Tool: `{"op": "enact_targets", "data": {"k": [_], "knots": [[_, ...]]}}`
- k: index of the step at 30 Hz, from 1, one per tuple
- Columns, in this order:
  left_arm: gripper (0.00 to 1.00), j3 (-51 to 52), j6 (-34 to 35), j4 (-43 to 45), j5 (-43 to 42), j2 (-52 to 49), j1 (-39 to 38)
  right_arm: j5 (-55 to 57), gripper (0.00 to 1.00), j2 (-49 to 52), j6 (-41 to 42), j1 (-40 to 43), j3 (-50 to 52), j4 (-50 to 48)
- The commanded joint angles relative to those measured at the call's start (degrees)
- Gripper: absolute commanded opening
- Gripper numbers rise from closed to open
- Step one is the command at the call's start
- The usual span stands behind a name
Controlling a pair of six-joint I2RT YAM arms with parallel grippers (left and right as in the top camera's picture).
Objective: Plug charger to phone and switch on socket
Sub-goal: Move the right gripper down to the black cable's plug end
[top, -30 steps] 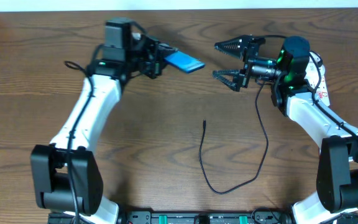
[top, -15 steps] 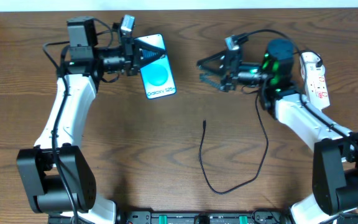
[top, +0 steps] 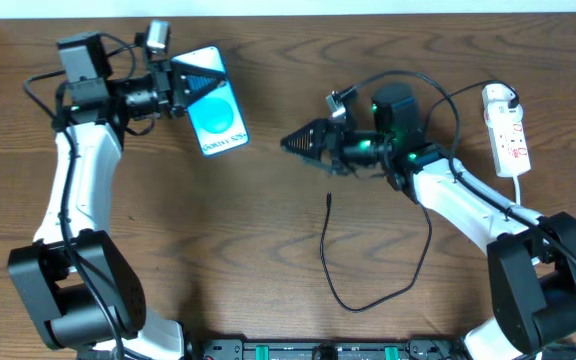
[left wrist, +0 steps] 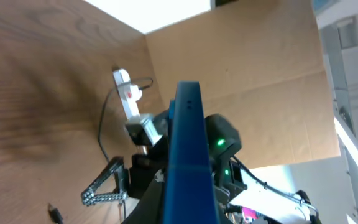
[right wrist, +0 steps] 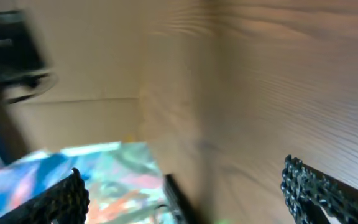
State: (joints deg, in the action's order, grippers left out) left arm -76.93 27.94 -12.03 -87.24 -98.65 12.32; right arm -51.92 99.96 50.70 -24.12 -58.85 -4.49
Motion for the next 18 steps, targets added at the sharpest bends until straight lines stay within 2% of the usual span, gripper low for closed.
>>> {"op": "enact_targets", "data": {"k": [1, 8, 18], "knots": [[0.07, -0.15, -1.33, 0.2, -2.89, -0.09, 2.01, 10.54, 0.99, -0.57, -8.22, -1.09, -0.61, 5.33], [0.07, -0.15, -2.27, 0.2, -2.89, -0.09, 4.02, 26.56, 0.99, -0.7, -11.91, -1.92, -0.63, 21.9], [0.08, -0.15, -3.17, 0.17, -1.66, -0.09, 4.0, 39.26, 0.99, -0.7, -12.7, -4.55, -0.79, 33.83]]}}
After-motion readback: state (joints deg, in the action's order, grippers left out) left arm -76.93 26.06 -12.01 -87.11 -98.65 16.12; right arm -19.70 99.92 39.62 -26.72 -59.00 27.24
